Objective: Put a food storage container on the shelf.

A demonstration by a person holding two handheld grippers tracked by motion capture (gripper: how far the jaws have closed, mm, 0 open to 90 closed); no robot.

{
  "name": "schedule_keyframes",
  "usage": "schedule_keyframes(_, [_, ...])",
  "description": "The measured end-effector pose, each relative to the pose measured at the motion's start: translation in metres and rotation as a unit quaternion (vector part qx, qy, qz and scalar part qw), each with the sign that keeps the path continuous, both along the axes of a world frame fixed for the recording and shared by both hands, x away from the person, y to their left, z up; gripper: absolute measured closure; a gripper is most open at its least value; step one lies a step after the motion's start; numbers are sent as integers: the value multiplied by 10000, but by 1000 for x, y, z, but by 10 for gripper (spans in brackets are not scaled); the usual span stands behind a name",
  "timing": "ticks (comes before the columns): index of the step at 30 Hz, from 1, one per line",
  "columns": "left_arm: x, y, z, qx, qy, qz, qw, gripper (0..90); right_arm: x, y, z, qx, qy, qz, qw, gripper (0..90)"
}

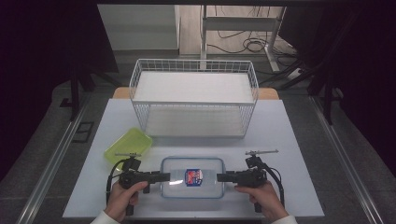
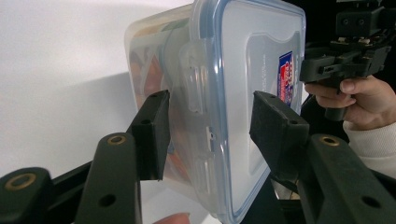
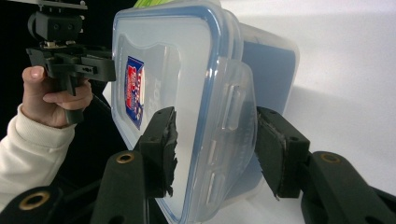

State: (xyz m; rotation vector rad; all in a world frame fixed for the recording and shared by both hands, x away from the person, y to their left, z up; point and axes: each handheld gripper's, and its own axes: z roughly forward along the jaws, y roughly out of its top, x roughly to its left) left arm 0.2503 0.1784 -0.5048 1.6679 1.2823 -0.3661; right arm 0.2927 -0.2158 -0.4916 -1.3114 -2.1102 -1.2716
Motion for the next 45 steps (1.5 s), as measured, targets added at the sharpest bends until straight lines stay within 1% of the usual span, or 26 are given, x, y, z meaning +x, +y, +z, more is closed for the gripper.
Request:
schedule_keyframes(5, [-1,0,2,24,-16,43,10000,489,-1,1,1,8,-8,-46,10000,512])
schedule_keyframes(8, [-1,0,2,18,-24,57,10000,489,-2,2,3,-24,-75,-49,10000,513])
schedule_keyframes(11, [-2,1,2,19,-41,70,10000,489,-4,3,4,-32,-61,-77,9999,514])
schedule_keyframes(13, [-2,1,3,1,-57,77,10000,489,-4,3,4,-51,-133,-72,9999,515])
schedule_keyframes(16, [-3,1,6,-4,-79,73,9999,489,-5,3,8,-15,-145,-96,9998,516])
schedule_keyframes(18, [-3,1,9,17,-112,61,9999,489,-6,3,9,-10,-172,-96,9998,517])
schedule_keyframes(20, [-4,1,15,52,-222,80,9997,489,-6,3,13,38,-239,-98,9997,517])
schedule_keyframes(23, [-5,0,19,55,-282,65,9996,489,-7,2,18,38,-314,-82,9995,517])
schedule_keyframes(27, [-5,-1,25,72,-365,25,9993,489,-9,2,24,14,-471,-75,9989,517])
schedule_keyframes(33, [-7,-1,36,108,-566,22,9983,489,-11,2,36,11,-674,-63,9977,516])
schedule_keyframes(39, [-7,-1,41,108,-650,10,9978,489,-12,2,43,-22,-830,-46,9965,515])
schedule_keyframes(45, [-7,0,46,117,-744,12,9972,489,-12,3,48,-21,-915,-43,9958,515])
